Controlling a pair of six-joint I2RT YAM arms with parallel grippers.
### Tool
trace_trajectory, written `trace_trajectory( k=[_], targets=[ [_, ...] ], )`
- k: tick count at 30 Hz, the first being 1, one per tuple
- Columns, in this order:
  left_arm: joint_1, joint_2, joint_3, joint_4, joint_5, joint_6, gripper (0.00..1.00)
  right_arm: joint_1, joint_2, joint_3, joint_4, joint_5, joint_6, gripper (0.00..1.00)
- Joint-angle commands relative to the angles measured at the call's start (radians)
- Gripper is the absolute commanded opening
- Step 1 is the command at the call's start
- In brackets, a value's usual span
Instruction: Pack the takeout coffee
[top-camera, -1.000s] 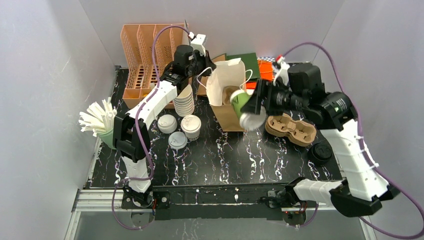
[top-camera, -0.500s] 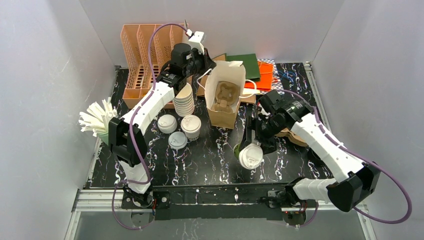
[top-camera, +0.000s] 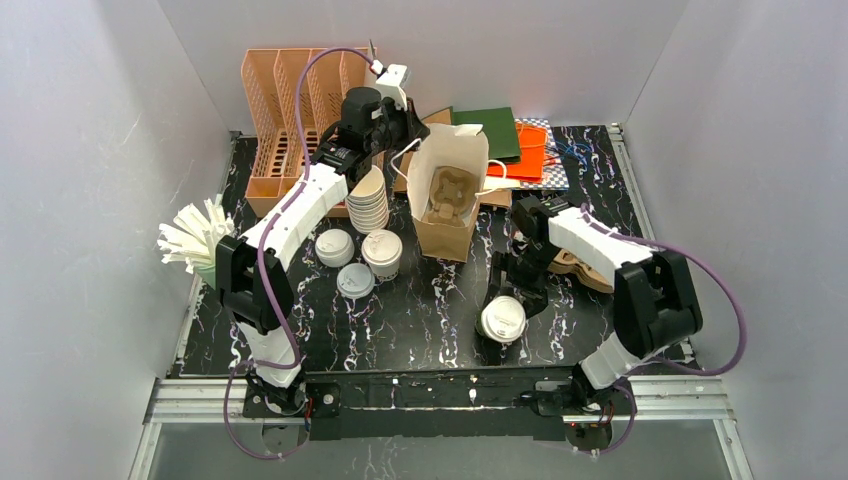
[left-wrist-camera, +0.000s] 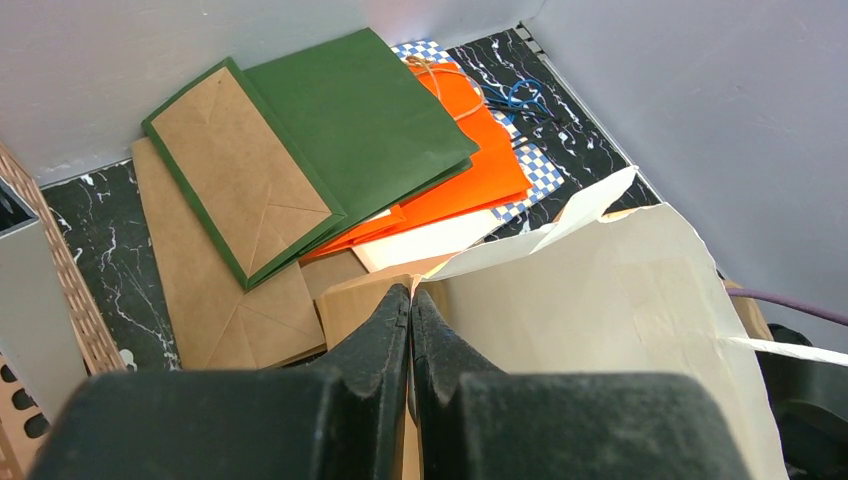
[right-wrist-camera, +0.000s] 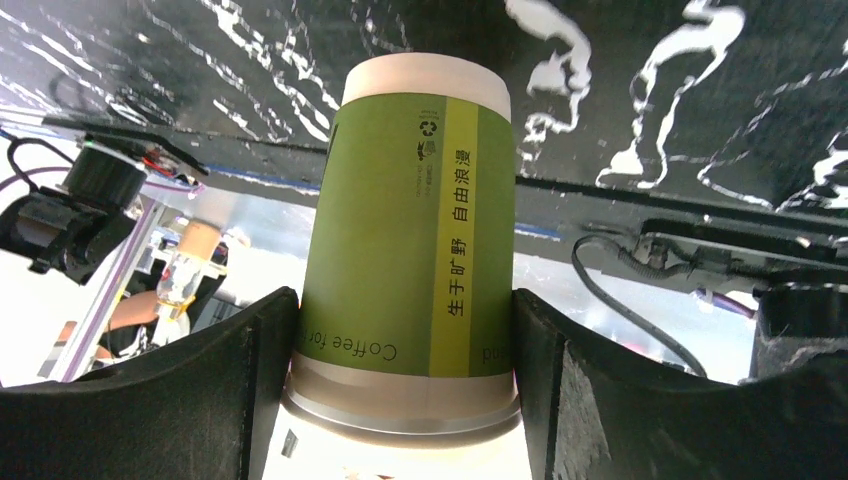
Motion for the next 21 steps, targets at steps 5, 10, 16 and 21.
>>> trace_trajectory(
  k=[5, 10, 16, 21],
  targets=[
    [-0.004, -0.051, -0.001, -0.015, -0.003, 0.009, 0.01, -0.056, 0.079, 0.022, 0.041, 0.006, -0.065, 0.66],
    [-0.004, -0.05, 0.0, -0.02, -0.001, 0.006, 0.01, -0.06, 0.07, 0.07, 0.013, 0.051, -0.063, 0.98],
    [-0.003, -0.045, 0.0, -0.018, -0.006, -0.004, 0.05, -0.06, 0.028, 0.134, -0.023, 0.11, -0.046, 0.98],
    [-0.004, -0.045, 0.007, -0.02, -0.024, -0.005, 0.18, -0.059, 0.024, 0.196, -0.064, 0.186, -0.032, 0.98]
  ],
)
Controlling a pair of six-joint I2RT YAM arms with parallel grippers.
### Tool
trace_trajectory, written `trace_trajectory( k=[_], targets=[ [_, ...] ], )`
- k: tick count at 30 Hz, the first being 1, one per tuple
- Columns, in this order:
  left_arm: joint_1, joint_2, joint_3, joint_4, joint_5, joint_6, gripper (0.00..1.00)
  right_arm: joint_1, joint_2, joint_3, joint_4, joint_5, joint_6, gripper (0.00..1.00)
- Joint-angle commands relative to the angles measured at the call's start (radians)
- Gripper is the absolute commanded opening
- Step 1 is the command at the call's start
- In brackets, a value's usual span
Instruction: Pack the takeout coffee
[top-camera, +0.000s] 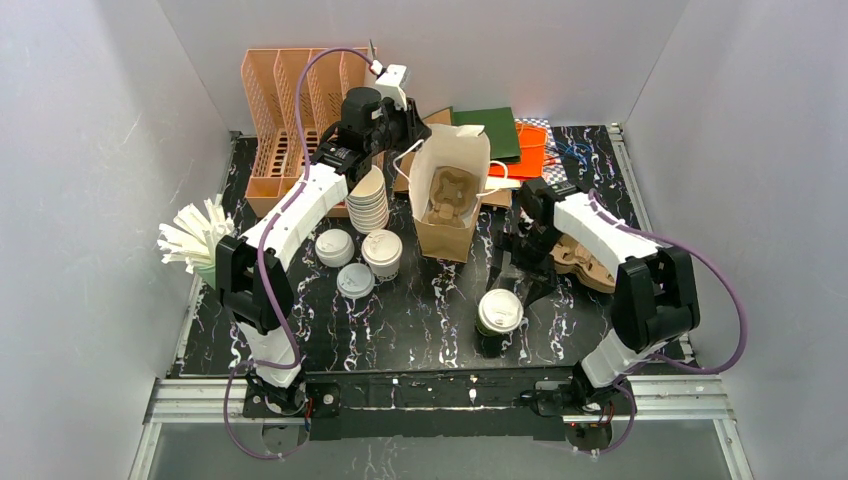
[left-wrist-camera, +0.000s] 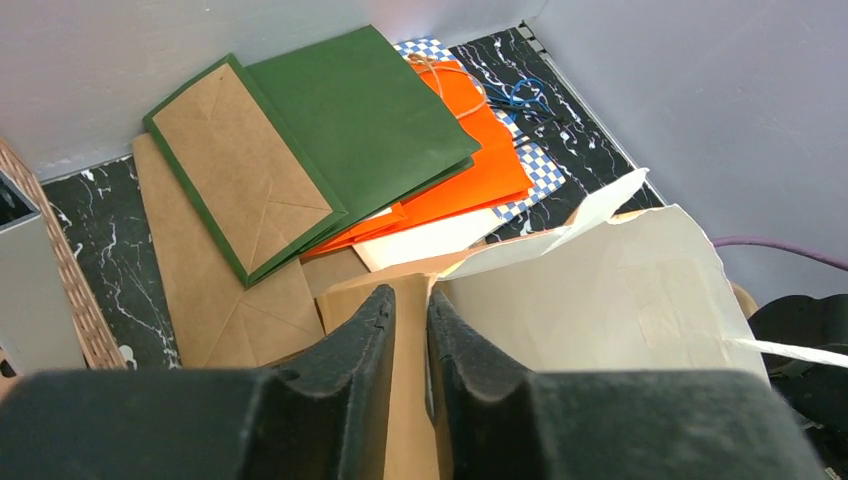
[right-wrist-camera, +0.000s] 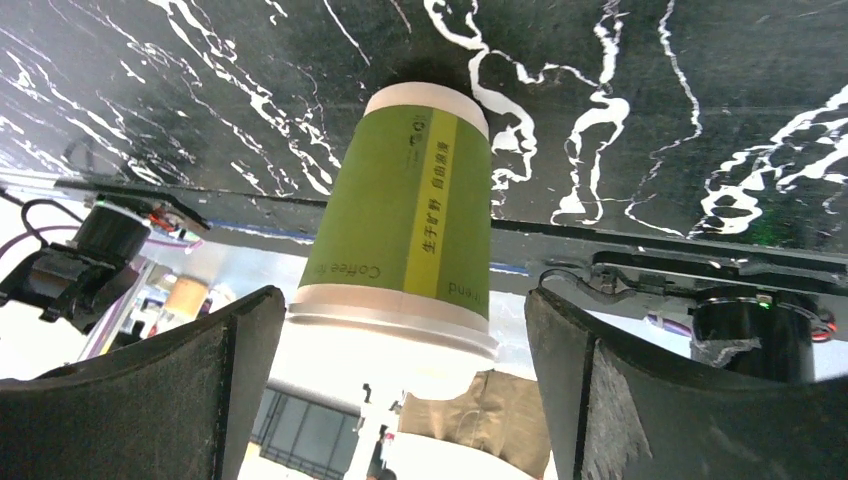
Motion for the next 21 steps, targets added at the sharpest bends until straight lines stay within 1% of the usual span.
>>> trace_trajectory(
  k=[1, 6, 11, 14, 17, 21],
  targets=[
    [-0.004, -0.046, 0.012, -0.02, -0.027, 0.003, 0.23, -0.002, -0.04, 0.093, -0.075, 0.097, 0.015, 0.98],
    [-0.004, -0.07, 0.019, -0.048, -0.065, 0.015, 0.43, 0.009, -0.105, 0.174, -0.116, 0.182, 0.01, 0.98],
    [-0.004, -0.114, 0.034, -0.11, -0.128, 0.049, 0.61, 0.074, -0.226, 0.166, -0.094, 0.294, 0.031, 0.98],
    [-0.004, -0.135, 0.063, -0.157, -0.156, 0.068, 0.7, 0.145, -0.31, 0.131, -0.033, 0.334, 0.061, 0.98],
    [-0.004, -0.156, 0.091, -0.215, -0.18, 0.067, 0.79, 0.261, -0.38, 0.082, 0.052, 0.433, 0.083, 0.98],
    [-0.003, -0.196, 0.115, -0.284, -0.183, 0.07, 0.9, 0.392, -0.393, 0.036, 0.062, 0.546, 0.129, 0.98]
  ],
)
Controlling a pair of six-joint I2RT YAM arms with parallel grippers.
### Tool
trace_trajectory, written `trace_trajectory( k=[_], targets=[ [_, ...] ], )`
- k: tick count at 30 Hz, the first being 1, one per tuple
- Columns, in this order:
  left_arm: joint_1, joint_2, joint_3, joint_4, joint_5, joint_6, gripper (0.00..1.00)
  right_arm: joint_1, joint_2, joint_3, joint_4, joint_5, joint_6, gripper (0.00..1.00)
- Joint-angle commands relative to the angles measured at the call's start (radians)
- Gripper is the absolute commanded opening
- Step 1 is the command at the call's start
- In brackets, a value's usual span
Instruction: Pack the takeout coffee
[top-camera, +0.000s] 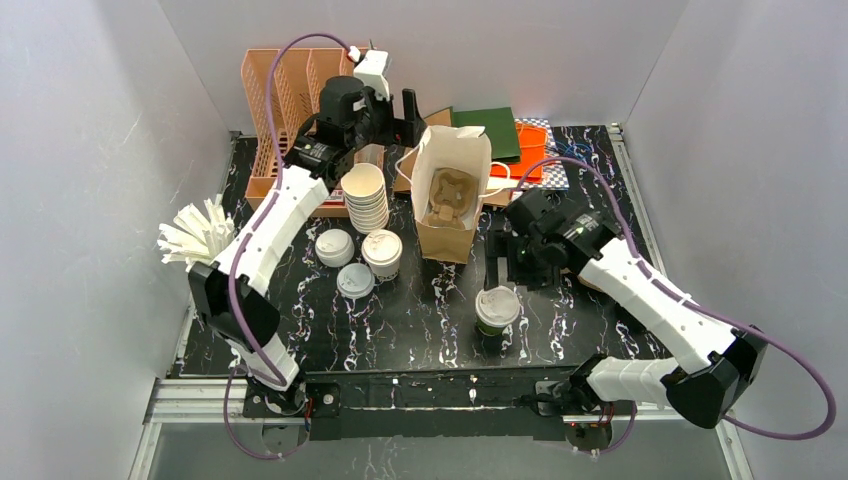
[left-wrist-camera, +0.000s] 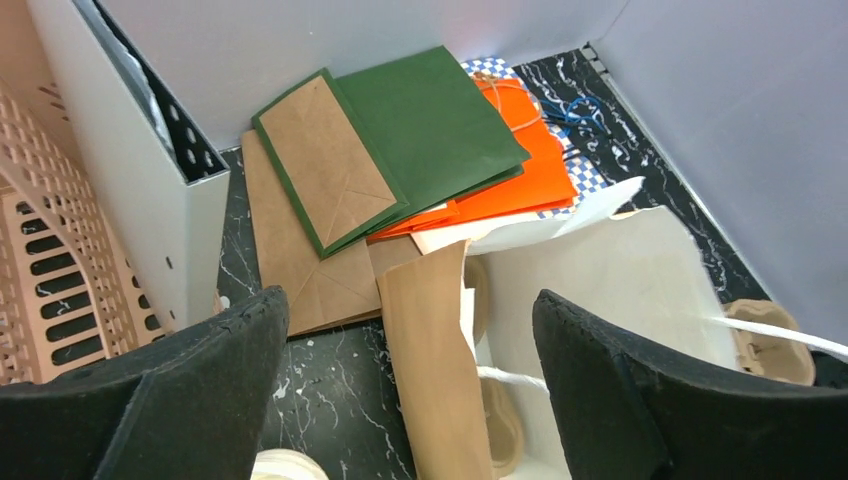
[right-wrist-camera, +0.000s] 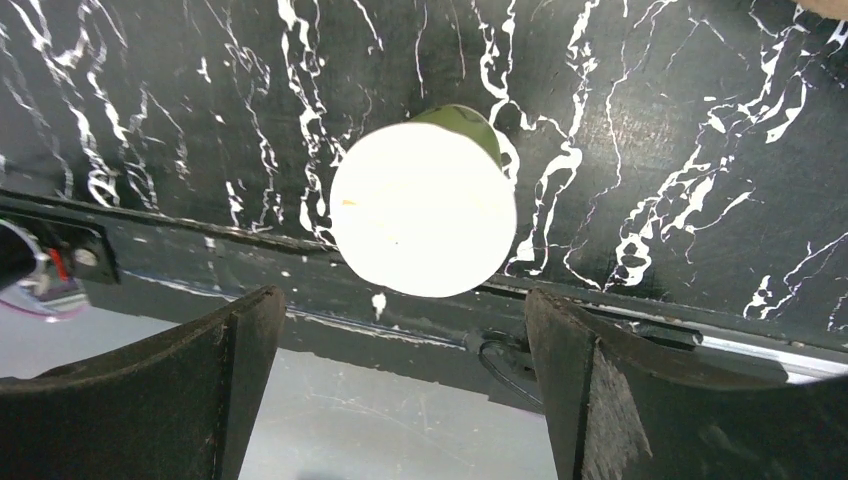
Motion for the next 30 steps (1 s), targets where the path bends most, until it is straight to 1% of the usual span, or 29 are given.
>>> trace_trajectory(
  k=[1, 2, 5, 8, 10, 11, 12, 14, 16, 18, 23, 27, 30],
  targets=[
    [-0.003, -0.107, 0.052, -0.107, -0.03, 0.021, 0.93, 0.115, -0.008, -0.045, 0.045, 0.178, 0.074, 0.98],
    [-0.003, -0.123, 0.049, -0.121, -0.035, 0.02, 0.98, 0.126, -0.013, -0.052, 0.059, 0.191, 0.083, 0.98],
    [0.001, -0.168, 0.049, -0.196, -0.071, -0.049, 0.98, 0.144, -0.02, -0.068, 0.091, 0.223, 0.101, 0.98],
    [0.006, -0.186, 0.053, -0.252, -0.042, -0.111, 0.98, 0.161, -0.002, -0.083, 0.106, 0.225, 0.119, 0.98],
    [0.007, -0.205, 0.032, -0.275, -0.056, -0.188, 0.98, 0.182, 0.016, -0.089, 0.104, 0.213, 0.133, 0.98],
    [0.007, -0.221, 0.007, -0.299, -0.098, -0.262, 0.98, 0.195, 0.023, -0.093, 0.105, 0.218, 0.141, 0.98],
    [0.011, -0.242, -0.025, -0.292, -0.112, -0.301, 0.98, 0.205, 0.027, -0.095, 0.108, 0.219, 0.146, 0.98],
    [0.016, -0.279, -0.067, -0.265, -0.106, -0.268, 0.98, 0.217, 0.04, -0.095, 0.108, 0.223, 0.151, 0.98],
    [0.017, -0.302, -0.082, -0.267, -0.137, -0.25, 0.98, 0.224, 0.05, -0.094, 0.099, 0.226, 0.162, 0.98],
    [0.018, -0.31, -0.081, -0.289, -0.153, -0.228, 0.98, 0.228, 0.06, -0.098, 0.083, 0.225, 0.176, 0.98],
    [0.019, -0.313, -0.093, -0.358, -0.221, -0.228, 0.98, 0.232, 0.072, -0.103, 0.049, 0.243, 0.22, 0.98],
    [0.019, -0.287, -0.068, -0.398, -0.212, -0.216, 0.98, 0.234, 0.072, -0.115, 0.032, 0.245, 0.246, 0.98],
    [0.019, -0.268, -0.045, -0.416, -0.18, -0.2, 0.98, 0.234, 0.075, -0.123, 0.028, 0.241, 0.251, 0.98]
  ],
)
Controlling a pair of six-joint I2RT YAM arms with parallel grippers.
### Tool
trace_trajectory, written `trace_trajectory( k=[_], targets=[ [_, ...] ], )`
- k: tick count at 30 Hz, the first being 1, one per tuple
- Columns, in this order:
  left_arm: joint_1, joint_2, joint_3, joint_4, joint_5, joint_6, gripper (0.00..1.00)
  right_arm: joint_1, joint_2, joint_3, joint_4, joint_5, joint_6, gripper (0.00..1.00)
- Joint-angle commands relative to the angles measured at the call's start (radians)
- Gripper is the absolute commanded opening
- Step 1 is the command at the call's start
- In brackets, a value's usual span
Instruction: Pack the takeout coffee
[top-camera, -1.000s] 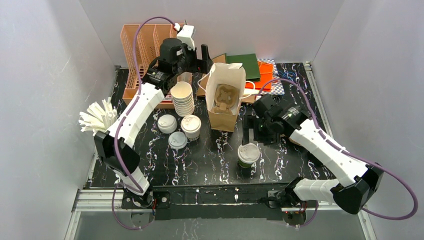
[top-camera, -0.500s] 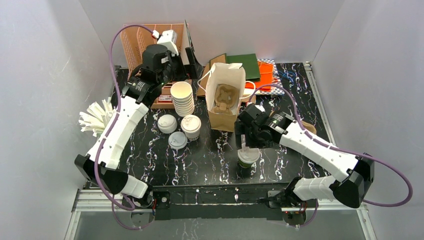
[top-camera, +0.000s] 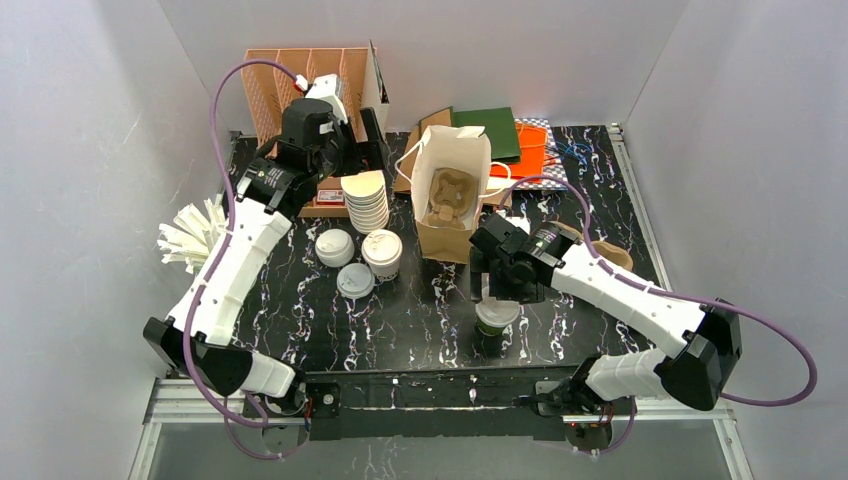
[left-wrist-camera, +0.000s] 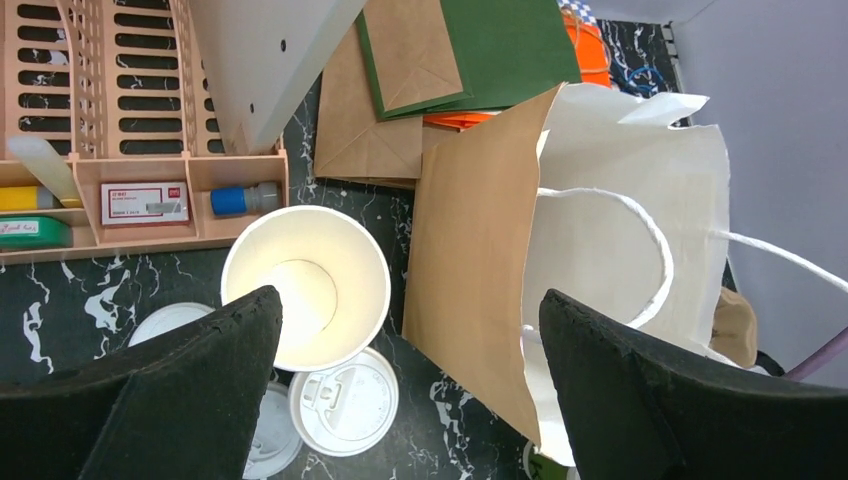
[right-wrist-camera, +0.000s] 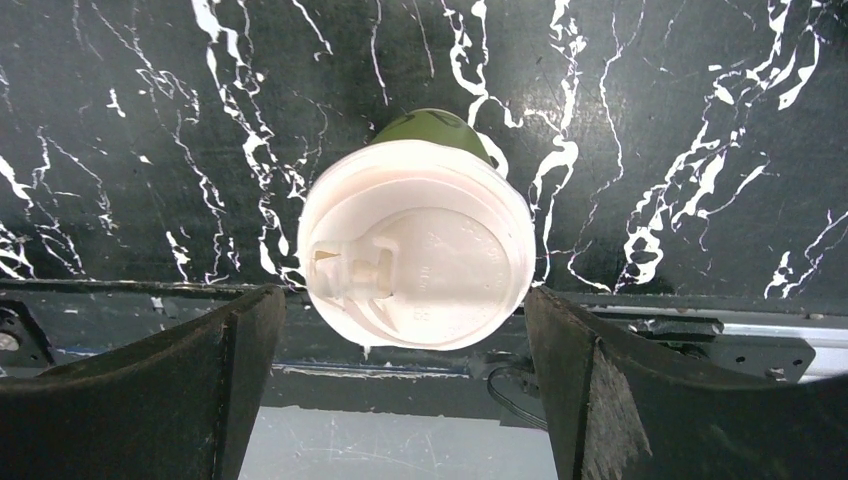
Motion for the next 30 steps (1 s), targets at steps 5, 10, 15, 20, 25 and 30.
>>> trace_trajectory(
  k=[5, 10, 15, 20, 25, 30],
  targets=[
    [0.004, 0.033, 0.049, -0.062, 0.079, 0.052, 0.98, 0.005, -0.003, -0.046, -0.026, 0.013, 0.044, 0.98],
    [0.004, 0.045, 0.056, -0.066, 0.127, 0.059, 0.98, 0.006, -0.005, -0.071, 0.007, 0.013, 0.033, 0.98],
    [0.004, 0.067, 0.076, -0.084, 0.173, 0.078, 0.98, 0.006, 0.016, -0.071, 0.016, 0.013, 0.022, 0.98],
    [0.004, 0.092, 0.104, -0.097, 0.201, 0.089, 0.98, 0.006, 0.013, -0.072, 0.021, 0.01, 0.019, 0.97],
    [0.004, 0.123, 0.142, -0.119, 0.216, 0.103, 0.98, 0.005, 0.007, -0.053, 0.008, 0.013, 0.016, 0.88],
    [0.004, 0.147, 0.167, -0.135, 0.229, 0.117, 0.98, 0.006, -0.007, -0.024, -0.005, 0.018, 0.008, 0.82]
  ],
)
